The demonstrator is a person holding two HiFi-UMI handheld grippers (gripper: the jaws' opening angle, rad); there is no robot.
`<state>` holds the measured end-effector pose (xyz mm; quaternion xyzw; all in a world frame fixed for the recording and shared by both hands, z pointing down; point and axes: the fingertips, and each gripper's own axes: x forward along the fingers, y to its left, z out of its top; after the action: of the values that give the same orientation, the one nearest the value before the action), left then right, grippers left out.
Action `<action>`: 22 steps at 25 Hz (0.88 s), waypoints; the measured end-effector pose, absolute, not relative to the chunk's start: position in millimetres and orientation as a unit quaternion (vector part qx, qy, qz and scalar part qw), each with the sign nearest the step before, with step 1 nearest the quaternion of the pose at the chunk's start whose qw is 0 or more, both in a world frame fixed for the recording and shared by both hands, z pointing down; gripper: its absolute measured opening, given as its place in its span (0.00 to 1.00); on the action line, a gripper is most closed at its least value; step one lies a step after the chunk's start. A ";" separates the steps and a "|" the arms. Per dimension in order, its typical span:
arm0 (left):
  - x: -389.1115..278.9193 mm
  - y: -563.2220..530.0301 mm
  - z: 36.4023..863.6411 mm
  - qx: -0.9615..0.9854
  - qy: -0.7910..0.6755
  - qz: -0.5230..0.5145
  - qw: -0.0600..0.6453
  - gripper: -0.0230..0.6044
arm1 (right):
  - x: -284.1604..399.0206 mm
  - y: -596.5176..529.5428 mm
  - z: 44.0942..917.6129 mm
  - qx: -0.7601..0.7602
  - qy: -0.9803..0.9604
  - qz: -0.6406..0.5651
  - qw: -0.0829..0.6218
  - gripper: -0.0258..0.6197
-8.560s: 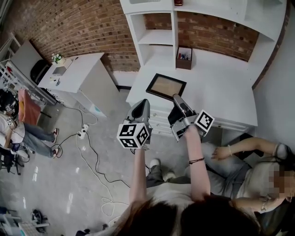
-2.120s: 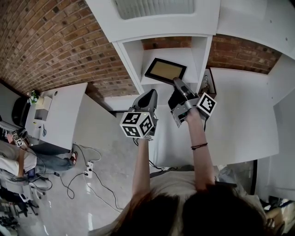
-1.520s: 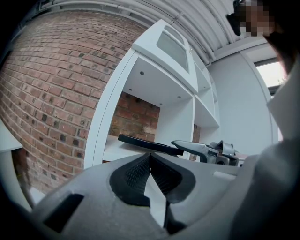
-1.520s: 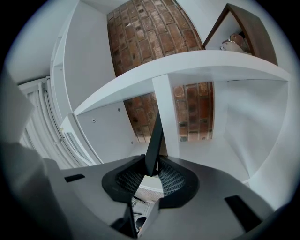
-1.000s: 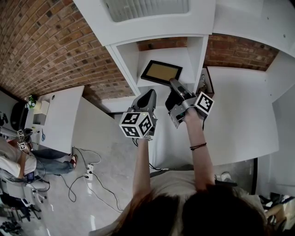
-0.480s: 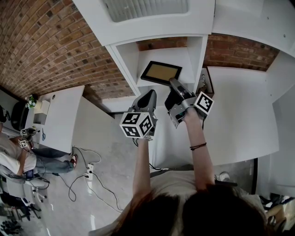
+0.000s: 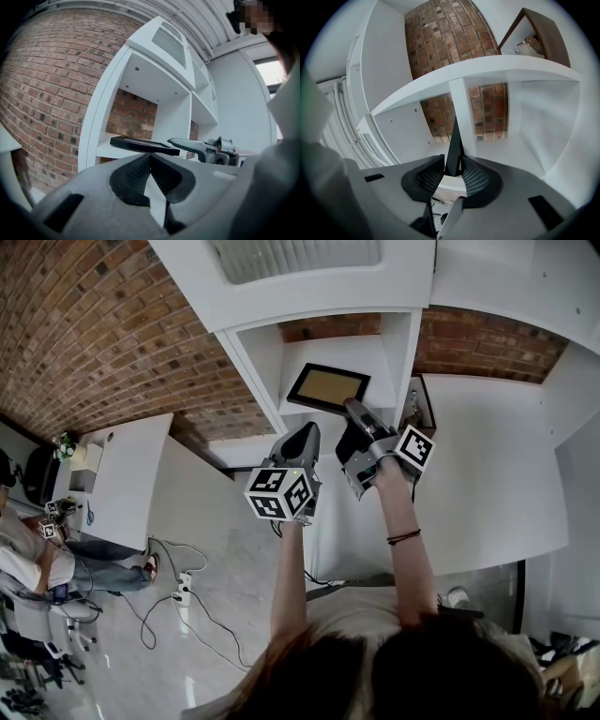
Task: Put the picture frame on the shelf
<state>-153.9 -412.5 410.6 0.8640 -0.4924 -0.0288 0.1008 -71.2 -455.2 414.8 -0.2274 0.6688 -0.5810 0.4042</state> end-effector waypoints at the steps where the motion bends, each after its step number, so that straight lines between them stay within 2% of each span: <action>1: -154.4 -412.2 410.7 0.864 -0.493 -0.029 0.101 0.05 | -71.4 -455.1 415.0 -0.227 0.669 -0.581 0.404 0.16; 22: -157.5 -405.1 409.2 0.861 -0.498 -0.033 0.100 0.05 | -72.6 -448.6 419.8 -0.223 0.674 -0.584 0.394 0.24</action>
<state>-157.5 -405.1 409.2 0.8607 -0.4981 -0.0334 0.1003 -72.6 -448.6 419.8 -0.2229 0.6737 -0.5843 0.3938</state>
